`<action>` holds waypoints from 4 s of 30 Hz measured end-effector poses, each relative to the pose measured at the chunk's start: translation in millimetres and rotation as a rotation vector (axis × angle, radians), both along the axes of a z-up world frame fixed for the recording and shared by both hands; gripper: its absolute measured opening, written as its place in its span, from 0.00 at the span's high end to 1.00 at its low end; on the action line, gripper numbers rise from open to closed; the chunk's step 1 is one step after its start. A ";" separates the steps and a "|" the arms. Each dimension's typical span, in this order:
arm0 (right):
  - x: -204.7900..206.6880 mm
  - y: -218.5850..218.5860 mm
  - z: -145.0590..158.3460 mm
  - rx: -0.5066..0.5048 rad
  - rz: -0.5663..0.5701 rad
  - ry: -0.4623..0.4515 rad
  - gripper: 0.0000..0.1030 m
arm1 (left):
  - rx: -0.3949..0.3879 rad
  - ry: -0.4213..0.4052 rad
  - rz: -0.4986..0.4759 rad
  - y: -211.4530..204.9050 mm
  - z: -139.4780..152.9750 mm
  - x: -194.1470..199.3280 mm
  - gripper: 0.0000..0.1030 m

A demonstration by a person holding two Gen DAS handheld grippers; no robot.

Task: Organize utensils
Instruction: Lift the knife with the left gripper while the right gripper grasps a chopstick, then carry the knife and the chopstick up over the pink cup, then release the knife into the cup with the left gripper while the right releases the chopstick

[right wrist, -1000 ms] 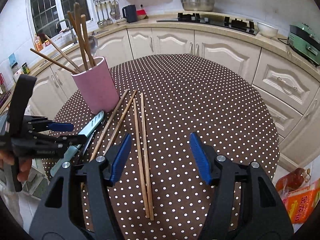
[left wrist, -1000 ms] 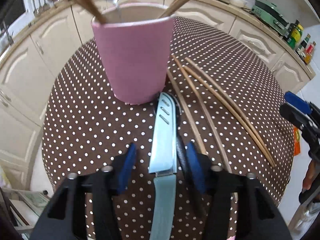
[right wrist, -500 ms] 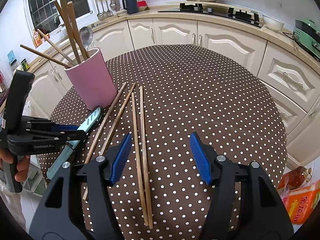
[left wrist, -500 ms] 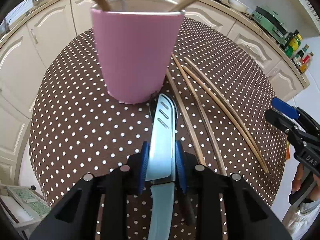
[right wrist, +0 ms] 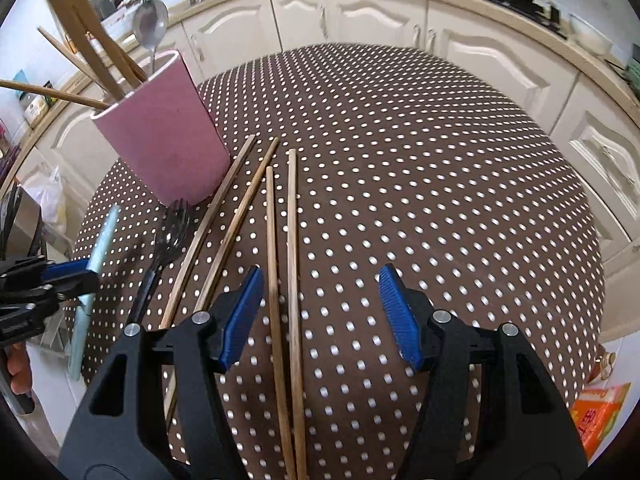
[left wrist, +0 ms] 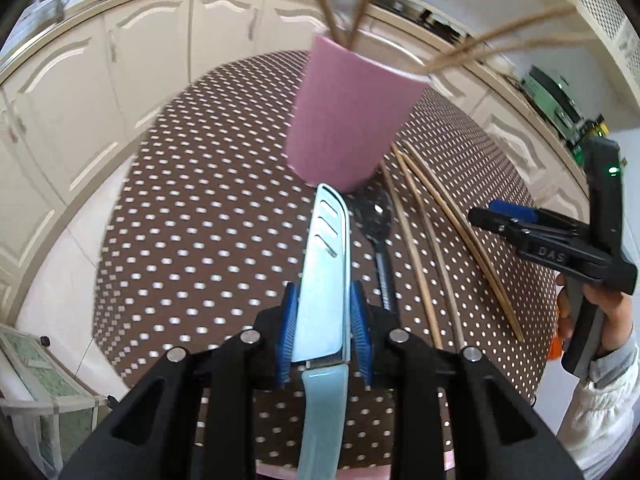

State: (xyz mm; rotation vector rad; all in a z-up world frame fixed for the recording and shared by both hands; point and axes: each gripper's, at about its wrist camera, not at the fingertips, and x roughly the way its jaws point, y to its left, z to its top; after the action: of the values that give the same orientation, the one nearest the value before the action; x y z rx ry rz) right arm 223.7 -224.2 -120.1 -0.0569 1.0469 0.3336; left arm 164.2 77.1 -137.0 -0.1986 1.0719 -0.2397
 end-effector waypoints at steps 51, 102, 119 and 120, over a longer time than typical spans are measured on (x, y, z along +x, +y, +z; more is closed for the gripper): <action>-84.1 -22.7 143.3 0.381 -0.168 -0.633 0.94 | -0.230 -0.493 -0.034 3.9 92.3 -67.1 0.95; -21.4 80.6 144.0 0.441 -0.070 -1.113 0.94 | -0.081 -0.759 0.130 -29.5 153.7 30.7 0.95; -20.5 83.6 143.3 0.433 -0.087 -1.129 0.94 | -0.127 -0.707 0.140 -18.4 149.7 34.9 0.72; -20.6 83.8 143.3 0.433 -0.088 -1.128 0.94 | -0.131 -0.706 0.144 -17.4 150.3 33.9 0.72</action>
State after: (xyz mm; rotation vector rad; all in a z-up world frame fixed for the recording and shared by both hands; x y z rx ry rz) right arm 203.1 -140.4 23.2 0.1772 -0.1491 0.3667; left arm 198.2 59.8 13.3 -0.2808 0.3397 -0.2253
